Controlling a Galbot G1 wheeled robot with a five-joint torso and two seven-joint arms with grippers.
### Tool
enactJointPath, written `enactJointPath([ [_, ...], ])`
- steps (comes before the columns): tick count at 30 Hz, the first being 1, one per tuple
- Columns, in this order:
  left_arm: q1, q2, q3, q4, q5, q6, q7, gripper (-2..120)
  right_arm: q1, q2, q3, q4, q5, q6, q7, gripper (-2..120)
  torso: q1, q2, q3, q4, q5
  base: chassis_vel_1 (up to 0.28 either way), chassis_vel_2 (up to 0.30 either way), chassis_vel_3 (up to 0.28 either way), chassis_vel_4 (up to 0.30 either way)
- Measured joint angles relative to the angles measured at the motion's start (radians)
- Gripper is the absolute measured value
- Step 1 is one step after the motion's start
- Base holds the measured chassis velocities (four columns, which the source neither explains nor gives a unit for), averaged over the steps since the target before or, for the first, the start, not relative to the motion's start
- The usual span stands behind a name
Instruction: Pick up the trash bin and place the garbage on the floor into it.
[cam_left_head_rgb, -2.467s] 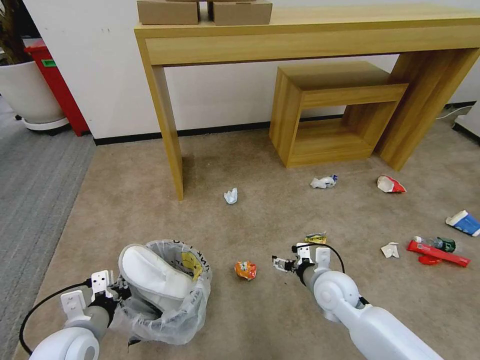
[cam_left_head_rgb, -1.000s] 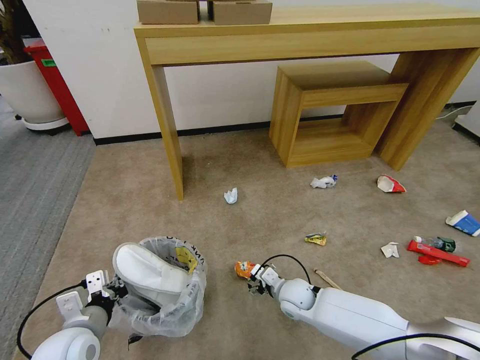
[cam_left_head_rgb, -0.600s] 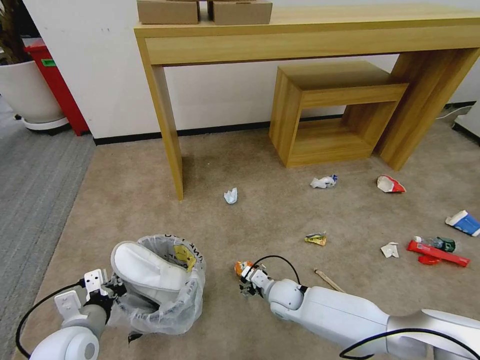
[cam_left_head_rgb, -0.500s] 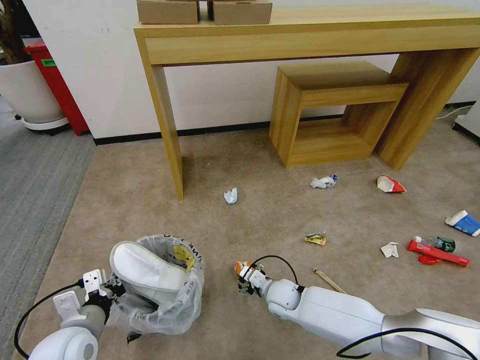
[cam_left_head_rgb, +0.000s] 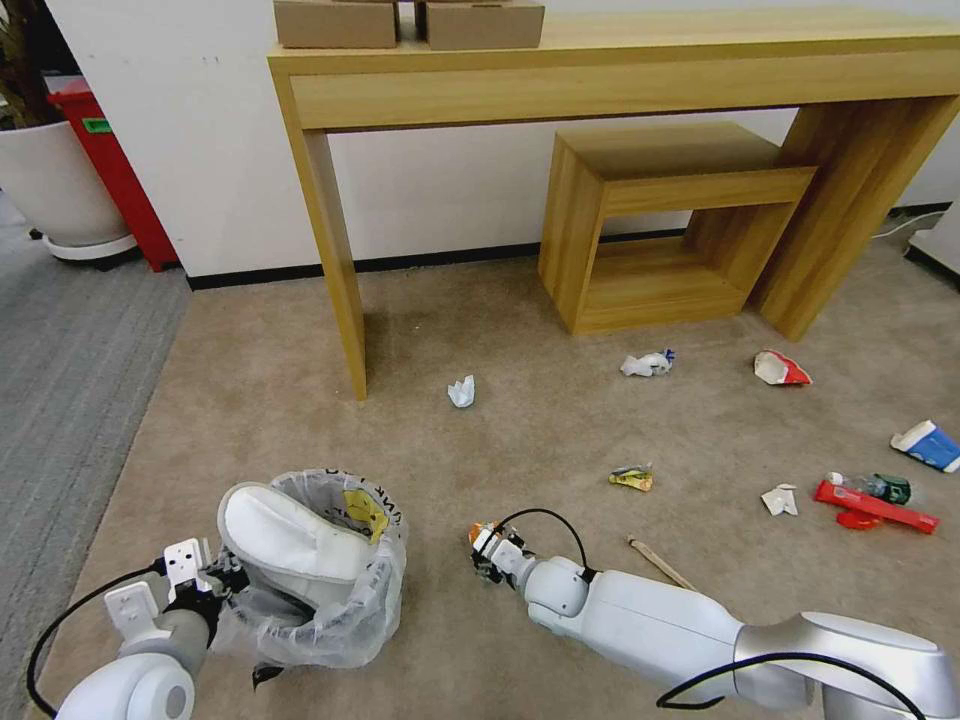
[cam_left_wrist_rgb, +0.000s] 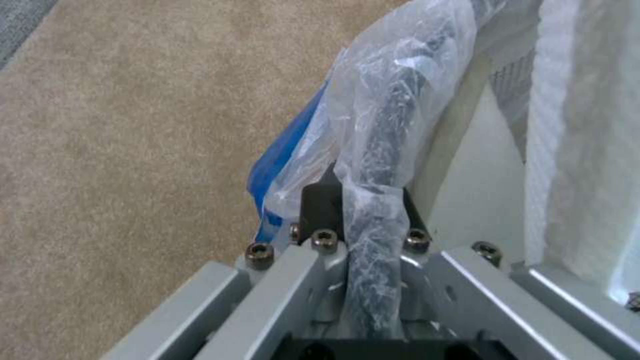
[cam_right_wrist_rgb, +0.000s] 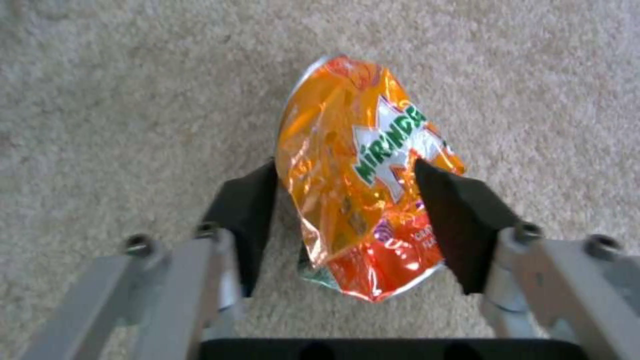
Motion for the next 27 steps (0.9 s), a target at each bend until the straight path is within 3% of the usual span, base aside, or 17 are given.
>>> enactJointPath([
  [8,0.003,0.0,0.0,-0.001,0.002,-0.004,0.0,1,-0.005,-0.004,0.006,-0.022,-0.014,0.02,0.002,30,0.0,0.0,0.0,0.0,0.0001,0.0,0.0,0.0,0.0],
  [18,0.003,0.003,0.003,-0.001,0.003,-0.008,-0.001,1,-0.013,-0.019,0.027,-0.03,-0.026,0.049,0.006,18,0.0,0.0,0.0,0.0002,0.0003,0.0,0.0,0.0,0.0],
  [27,-0.007,0.012,0.011,0.014,0.005,-0.008,-0.005,1,-0.055,-0.132,0.144,0.11,0.001,0.073,0.017,11,0.0,0.0,0.0,-0.0004,0.0001,0.0,0.0,0.0,0.0],
])
